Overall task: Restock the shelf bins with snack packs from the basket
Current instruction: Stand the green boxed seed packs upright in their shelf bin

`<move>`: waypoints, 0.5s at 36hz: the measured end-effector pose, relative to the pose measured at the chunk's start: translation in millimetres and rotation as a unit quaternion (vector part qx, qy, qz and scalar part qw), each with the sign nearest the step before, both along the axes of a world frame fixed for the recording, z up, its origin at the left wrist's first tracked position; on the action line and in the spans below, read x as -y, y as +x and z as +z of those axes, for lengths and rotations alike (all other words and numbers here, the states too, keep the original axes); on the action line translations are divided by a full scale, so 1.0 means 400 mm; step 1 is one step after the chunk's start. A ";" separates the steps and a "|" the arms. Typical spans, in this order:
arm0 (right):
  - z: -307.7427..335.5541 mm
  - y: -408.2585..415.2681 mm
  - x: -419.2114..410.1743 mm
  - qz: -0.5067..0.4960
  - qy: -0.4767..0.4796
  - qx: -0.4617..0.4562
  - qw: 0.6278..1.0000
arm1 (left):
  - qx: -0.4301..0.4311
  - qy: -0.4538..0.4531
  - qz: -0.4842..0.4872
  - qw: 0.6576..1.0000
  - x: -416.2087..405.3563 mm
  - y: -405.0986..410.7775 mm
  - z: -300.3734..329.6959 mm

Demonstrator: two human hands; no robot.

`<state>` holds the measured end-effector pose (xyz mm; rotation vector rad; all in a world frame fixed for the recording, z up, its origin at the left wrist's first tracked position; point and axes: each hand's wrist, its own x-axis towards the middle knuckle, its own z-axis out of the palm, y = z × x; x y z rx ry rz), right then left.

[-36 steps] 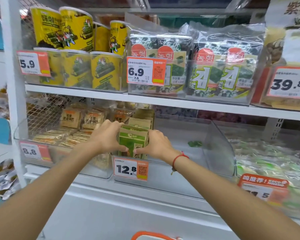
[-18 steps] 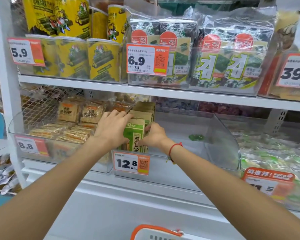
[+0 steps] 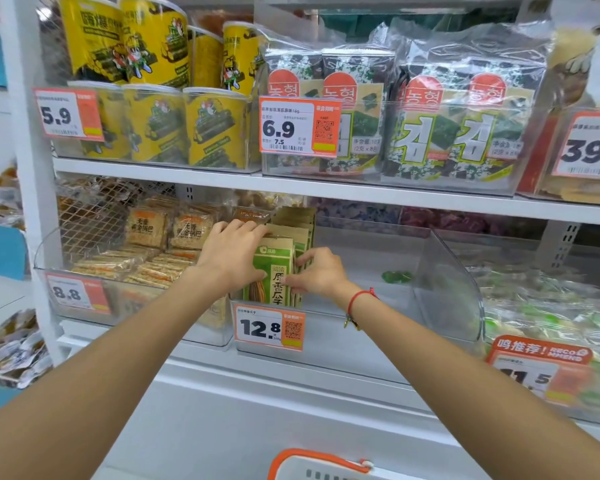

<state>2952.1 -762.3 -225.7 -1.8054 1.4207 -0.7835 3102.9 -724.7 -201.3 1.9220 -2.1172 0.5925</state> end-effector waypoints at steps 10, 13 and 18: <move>-0.003 -0.013 -0.008 0.038 0.028 -0.048 0.998 | -0.011 -0.010 -0.017 1.000 -0.001 0.001 -0.009; -0.007 -0.018 -0.016 0.049 0.015 -0.065 0.997 | -0.021 -0.010 -0.021 0.999 -0.006 0.003 -0.015; -0.003 -0.024 -0.023 0.053 -0.013 -0.096 0.994 | -0.039 -0.021 -0.024 0.999 -0.021 0.006 -0.016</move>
